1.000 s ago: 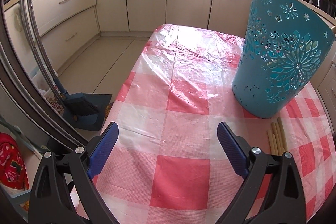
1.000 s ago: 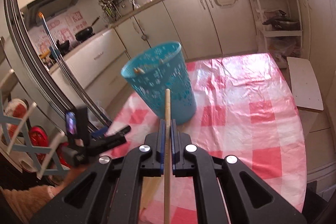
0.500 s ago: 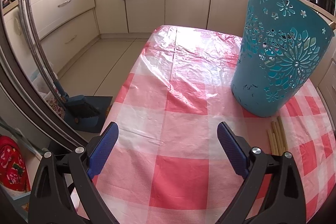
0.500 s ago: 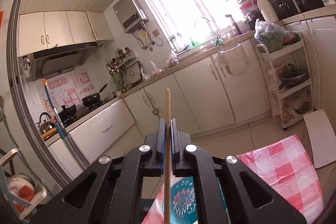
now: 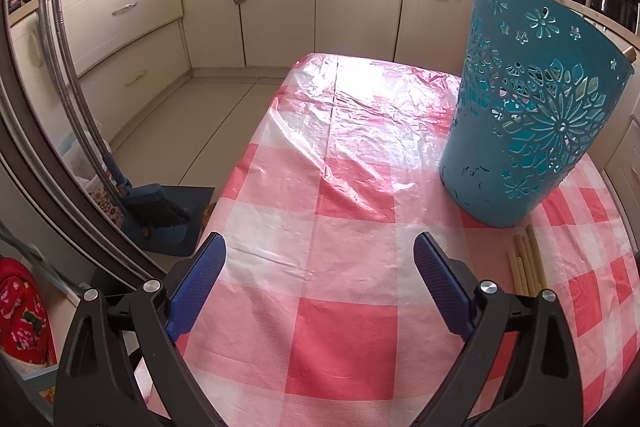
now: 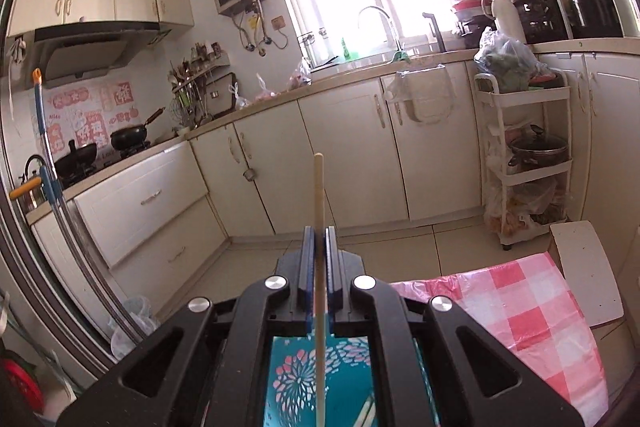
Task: Organize utensils
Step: 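Lift the chopstick into the basket with the right gripper and open it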
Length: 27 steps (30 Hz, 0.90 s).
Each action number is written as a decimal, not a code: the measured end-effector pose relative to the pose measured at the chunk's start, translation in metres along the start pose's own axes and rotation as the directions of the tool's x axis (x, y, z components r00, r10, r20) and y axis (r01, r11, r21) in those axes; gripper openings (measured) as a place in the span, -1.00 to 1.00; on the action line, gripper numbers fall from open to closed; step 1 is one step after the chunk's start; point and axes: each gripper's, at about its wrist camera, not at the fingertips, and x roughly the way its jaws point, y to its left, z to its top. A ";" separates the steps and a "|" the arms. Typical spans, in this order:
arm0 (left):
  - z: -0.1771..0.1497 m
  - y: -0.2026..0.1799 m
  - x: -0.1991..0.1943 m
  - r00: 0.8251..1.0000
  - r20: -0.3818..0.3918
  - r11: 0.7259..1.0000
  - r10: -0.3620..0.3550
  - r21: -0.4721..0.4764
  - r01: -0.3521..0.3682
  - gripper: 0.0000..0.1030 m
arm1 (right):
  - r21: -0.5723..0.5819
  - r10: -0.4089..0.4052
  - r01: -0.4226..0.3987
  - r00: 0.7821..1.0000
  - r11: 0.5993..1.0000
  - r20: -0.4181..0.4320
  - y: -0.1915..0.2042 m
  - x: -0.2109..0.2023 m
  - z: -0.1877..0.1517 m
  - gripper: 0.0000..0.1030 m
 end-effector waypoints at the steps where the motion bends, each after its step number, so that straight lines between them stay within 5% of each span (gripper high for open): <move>1: 0.000 0.000 0.000 1.000 0.001 1.000 -0.001 -0.002 0.001 0.77 | -0.014 0.001 -0.001 1.000 1.000 -0.008 0.001 -0.003 -0.004 -0.89; 9: 0.000 0.002 0.001 1.000 -0.005 1.000 0.006 -0.010 -0.006 0.77 | -0.099 -0.008 0.006 1.000 0.995 -0.023 -0.006 -0.052 -0.027 -0.85; 14: 0.000 0.003 0.002 1.000 -0.010 1.000 0.001 -0.018 -0.001 0.77 | -0.102 -0.039 0.039 0.999 0.994 0.005 -0.018 -0.094 -0.039 -0.45; 16: 0.000 0.003 0.003 1.000 -0.013 1.000 -0.002 -0.019 0.002 0.77 | -0.105 -0.059 0.057 0.998 0.993 -0.009 -0.024 -0.108 -0.052 -0.44; 21: 0.000 0.003 0.004 1.000 -0.013 1.000 -0.007 -0.017 0.006 0.77 | -0.086 -0.122 0.110 0.980 0.990 -0.154 -0.044 -0.116 -0.102 -0.44; 27: 0.000 0.005 0.004 1.000 -0.012 1.000 -0.014 -0.026 0.013 0.77 | -0.058 -0.140 0.128 0.924 0.990 -0.355 -0.053 -0.096 -0.158 -0.44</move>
